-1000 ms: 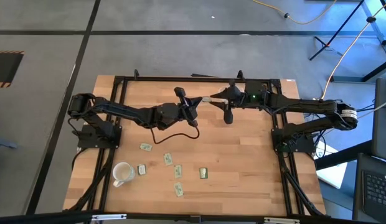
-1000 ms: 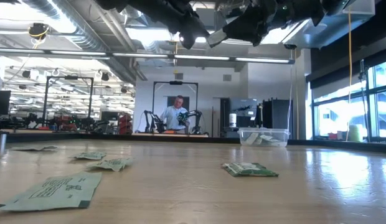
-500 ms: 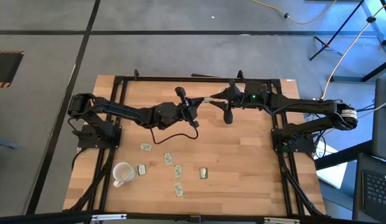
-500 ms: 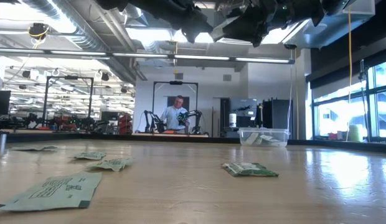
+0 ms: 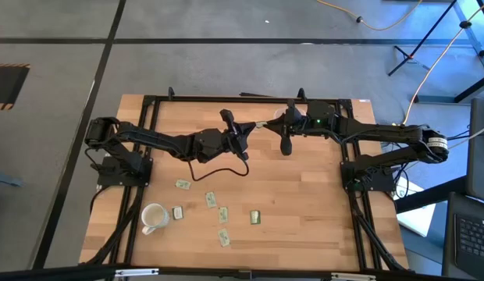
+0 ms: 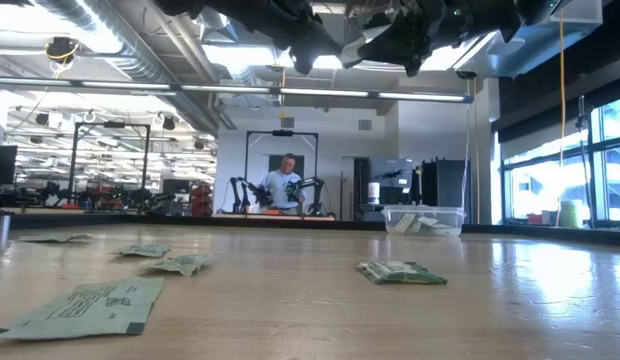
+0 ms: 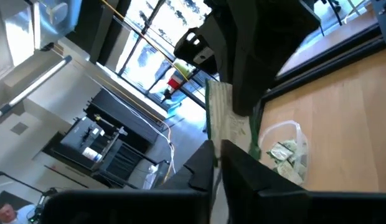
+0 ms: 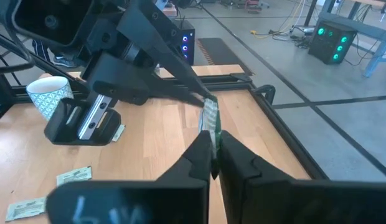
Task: Pick and place Stevia / Truvia into bins
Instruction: Put the dark green truvia packet into the transparent container
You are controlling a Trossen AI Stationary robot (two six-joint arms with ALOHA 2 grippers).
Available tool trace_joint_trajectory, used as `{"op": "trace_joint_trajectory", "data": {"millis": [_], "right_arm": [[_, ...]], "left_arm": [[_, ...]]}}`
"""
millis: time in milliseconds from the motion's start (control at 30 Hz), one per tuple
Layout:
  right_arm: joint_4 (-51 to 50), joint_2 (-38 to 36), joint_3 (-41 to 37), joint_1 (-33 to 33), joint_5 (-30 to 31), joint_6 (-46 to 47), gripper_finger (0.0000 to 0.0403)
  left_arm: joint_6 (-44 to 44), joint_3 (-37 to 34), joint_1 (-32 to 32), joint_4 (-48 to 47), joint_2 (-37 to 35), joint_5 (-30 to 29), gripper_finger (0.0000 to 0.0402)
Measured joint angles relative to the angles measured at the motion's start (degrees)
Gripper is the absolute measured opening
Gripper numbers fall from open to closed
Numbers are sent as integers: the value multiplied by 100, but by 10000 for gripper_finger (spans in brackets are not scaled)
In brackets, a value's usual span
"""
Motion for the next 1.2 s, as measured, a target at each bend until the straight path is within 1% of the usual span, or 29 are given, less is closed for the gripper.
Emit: {"op": "trace_joint_trajectory", "data": {"millis": [200, 267, 300, 367, 400, 533, 600, 667, 767, 833, 1000, 1200], "right_arm": [[-52, 0, 0, -191, 37, -77, 6], [-254, 0, 4, -377, 203, -79, 6], [-442, 0, 26, -486, 283, -77, 6], [-910, 0, 74, -759, 379, -57, 6], [-1153, 0, 102, -915, 381, -25, 6], [-2018, 0, 127, -1607, 366, 162, 6], [-2332, 54, 128, -1943, 333, 239, 6], [-2574, 192, 131, -2262, 108, 243, 6], [-2597, 609, 131, -2594, -443, 250, 6], [-2535, 965, 131, -2724, -645, 235, 6], [-2426, 1732, 131, -2862, -657, 205, 6], [-2167, 2120, 131, -2947, -655, 233, 16]], "left_arm": [[-417, 0, 52, -409, -77, -231, 89], [-772, 0, 99, -788, -223, -202, 104], [-996, 0, 128, -1055, -318, -99, 108], [-1549, 0, 196, -1679, -514, 308, 114], [-1843, 0, 248, -2033, -631, 618, 115], [-2816, 0, 513, -3185, -985, 2220, 111], [-3143, 0, 631, -3493, -1078, 2931, 106], [-3371, 0, 739, -3732, -1131, 3508, 103], [-3594, 0, 850, -3890, -1139, 4005, 99], [-3699, 0, 902, -3922, -1139, 4092, 97], [-3749, 0, 929, -3992, -1139, 4098, 97], [-3746, 0, 927, -4056, -1139, 4092, 94]]}}
